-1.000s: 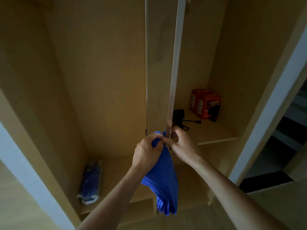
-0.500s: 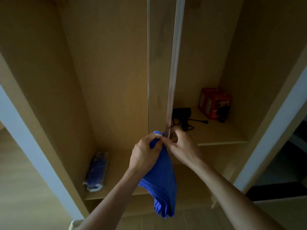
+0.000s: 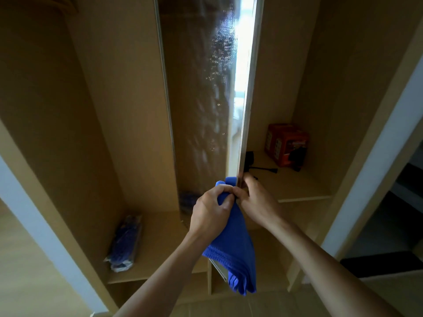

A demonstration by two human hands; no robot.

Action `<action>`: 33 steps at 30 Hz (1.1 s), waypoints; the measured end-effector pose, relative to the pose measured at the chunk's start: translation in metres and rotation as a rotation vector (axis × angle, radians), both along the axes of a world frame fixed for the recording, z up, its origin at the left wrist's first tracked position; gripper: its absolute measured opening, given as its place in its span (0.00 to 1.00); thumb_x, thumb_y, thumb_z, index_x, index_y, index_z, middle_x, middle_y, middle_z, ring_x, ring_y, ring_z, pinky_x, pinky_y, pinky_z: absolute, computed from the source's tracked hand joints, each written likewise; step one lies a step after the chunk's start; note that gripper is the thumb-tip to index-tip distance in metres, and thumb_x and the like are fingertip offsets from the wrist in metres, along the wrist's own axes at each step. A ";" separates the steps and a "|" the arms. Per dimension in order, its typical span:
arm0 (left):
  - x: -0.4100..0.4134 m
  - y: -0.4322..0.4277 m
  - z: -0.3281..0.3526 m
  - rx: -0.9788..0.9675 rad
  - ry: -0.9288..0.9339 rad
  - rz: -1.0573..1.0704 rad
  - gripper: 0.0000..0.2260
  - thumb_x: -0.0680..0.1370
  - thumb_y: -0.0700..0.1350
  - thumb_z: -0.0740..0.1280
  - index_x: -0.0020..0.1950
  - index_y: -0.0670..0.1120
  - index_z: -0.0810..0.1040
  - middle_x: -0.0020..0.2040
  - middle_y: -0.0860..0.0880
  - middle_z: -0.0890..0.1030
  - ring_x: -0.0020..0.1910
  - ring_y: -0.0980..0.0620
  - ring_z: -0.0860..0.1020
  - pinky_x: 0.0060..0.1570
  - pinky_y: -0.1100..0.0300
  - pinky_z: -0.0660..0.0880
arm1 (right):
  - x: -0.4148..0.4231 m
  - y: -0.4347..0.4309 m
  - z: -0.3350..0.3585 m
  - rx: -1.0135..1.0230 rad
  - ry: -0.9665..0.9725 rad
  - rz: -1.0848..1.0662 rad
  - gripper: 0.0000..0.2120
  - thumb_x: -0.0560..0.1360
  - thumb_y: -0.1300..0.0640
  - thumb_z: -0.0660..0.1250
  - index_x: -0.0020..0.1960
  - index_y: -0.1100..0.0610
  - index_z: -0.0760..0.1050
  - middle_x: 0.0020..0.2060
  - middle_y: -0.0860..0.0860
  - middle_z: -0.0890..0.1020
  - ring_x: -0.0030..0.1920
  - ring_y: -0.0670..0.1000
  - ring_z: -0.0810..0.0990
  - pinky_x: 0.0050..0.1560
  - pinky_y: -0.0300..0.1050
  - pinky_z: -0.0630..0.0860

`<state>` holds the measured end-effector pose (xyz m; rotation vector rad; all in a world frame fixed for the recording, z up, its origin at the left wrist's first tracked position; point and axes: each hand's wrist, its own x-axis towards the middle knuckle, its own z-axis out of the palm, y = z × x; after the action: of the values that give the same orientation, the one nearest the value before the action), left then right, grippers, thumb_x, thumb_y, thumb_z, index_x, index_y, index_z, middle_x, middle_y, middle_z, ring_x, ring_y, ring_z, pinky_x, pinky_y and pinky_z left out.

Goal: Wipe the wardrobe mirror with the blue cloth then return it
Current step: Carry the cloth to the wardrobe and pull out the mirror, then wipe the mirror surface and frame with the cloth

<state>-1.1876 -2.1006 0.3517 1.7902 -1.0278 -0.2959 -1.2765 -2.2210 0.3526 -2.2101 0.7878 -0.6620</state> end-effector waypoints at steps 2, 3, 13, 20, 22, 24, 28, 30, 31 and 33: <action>-0.005 -0.008 0.002 0.003 0.003 0.006 0.10 0.82 0.47 0.64 0.58 0.59 0.82 0.51 0.58 0.84 0.52 0.58 0.81 0.54 0.51 0.80 | -0.003 -0.008 0.000 -0.008 0.001 0.012 0.13 0.81 0.41 0.61 0.62 0.43 0.73 0.51 0.40 0.82 0.52 0.43 0.81 0.47 0.42 0.77; -0.007 -0.012 0.002 0.009 0.005 0.009 0.11 0.82 0.47 0.64 0.58 0.59 0.82 0.51 0.57 0.85 0.52 0.57 0.82 0.55 0.50 0.80 | -0.004 -0.011 0.001 -0.001 -0.006 0.020 0.12 0.81 0.41 0.60 0.62 0.44 0.74 0.52 0.41 0.83 0.53 0.44 0.81 0.49 0.43 0.78; -0.014 -0.065 -0.004 0.003 -0.017 -0.010 0.13 0.82 0.43 0.65 0.60 0.60 0.82 0.52 0.56 0.83 0.48 0.56 0.80 0.44 0.65 0.75 | -0.002 -0.053 0.003 0.074 -0.028 -0.035 0.08 0.83 0.53 0.60 0.61 0.51 0.73 0.43 0.46 0.78 0.45 0.49 0.78 0.43 0.42 0.70; -0.013 -0.095 -0.004 0.065 -0.029 0.020 0.16 0.82 0.46 0.64 0.67 0.62 0.78 0.48 0.58 0.81 0.37 0.68 0.72 0.34 0.78 0.68 | 0.001 -0.081 0.014 0.064 0.022 -0.053 0.12 0.84 0.53 0.58 0.66 0.50 0.72 0.47 0.46 0.77 0.52 0.51 0.78 0.42 0.41 0.67; -0.013 -0.100 -0.004 0.070 -0.028 0.017 0.17 0.82 0.46 0.64 0.69 0.63 0.77 0.54 0.55 0.83 0.39 0.66 0.74 0.35 0.76 0.68 | 0.004 -0.087 0.013 0.048 0.018 -0.062 0.07 0.84 0.54 0.57 0.60 0.48 0.71 0.41 0.42 0.76 0.45 0.47 0.75 0.35 0.34 0.64; -0.010 -0.104 -0.005 0.073 -0.037 0.022 0.18 0.82 0.47 0.64 0.71 0.62 0.75 0.60 0.53 0.83 0.50 0.60 0.79 0.39 0.73 0.68 | 0.008 -0.092 0.012 0.037 0.008 -0.075 0.03 0.84 0.55 0.57 0.55 0.49 0.69 0.37 0.41 0.74 0.38 0.43 0.73 0.30 0.32 0.65; -0.002 -0.108 -0.006 0.079 -0.029 0.018 0.20 0.83 0.47 0.65 0.75 0.59 0.72 0.66 0.51 0.81 0.64 0.51 0.78 0.54 0.61 0.72 | 0.013 -0.099 0.013 0.014 0.005 -0.079 0.03 0.84 0.56 0.56 0.52 0.50 0.66 0.36 0.43 0.74 0.35 0.40 0.72 0.30 0.28 0.68; 0.001 -0.108 -0.005 0.064 -0.028 0.015 0.21 0.83 0.48 0.65 0.75 0.60 0.71 0.67 0.52 0.80 0.62 0.54 0.78 0.56 0.60 0.73 | 0.016 -0.103 0.014 0.020 0.016 -0.073 0.04 0.84 0.57 0.56 0.52 0.50 0.66 0.37 0.45 0.75 0.36 0.42 0.73 0.30 0.34 0.65; 0.003 -0.107 -0.004 0.058 -0.030 0.014 0.21 0.83 0.48 0.65 0.76 0.60 0.71 0.68 0.53 0.79 0.62 0.54 0.77 0.57 0.60 0.73 | 0.017 -0.105 0.014 0.019 0.022 -0.075 0.04 0.84 0.58 0.56 0.52 0.51 0.67 0.37 0.47 0.75 0.37 0.42 0.74 0.31 0.37 0.64; 0.007 -0.107 0.000 0.047 -0.042 0.020 0.22 0.82 0.48 0.65 0.76 0.60 0.70 0.69 0.53 0.78 0.64 0.53 0.77 0.60 0.58 0.74 | 0.021 -0.108 0.014 0.029 0.023 -0.077 0.04 0.84 0.59 0.56 0.52 0.54 0.67 0.39 0.50 0.76 0.38 0.44 0.73 0.33 0.39 0.64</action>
<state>-1.1809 -2.2076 0.3512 1.8550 -1.0395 -0.2726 -1.2558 -2.3289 0.3666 -2.1736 0.8929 -0.6598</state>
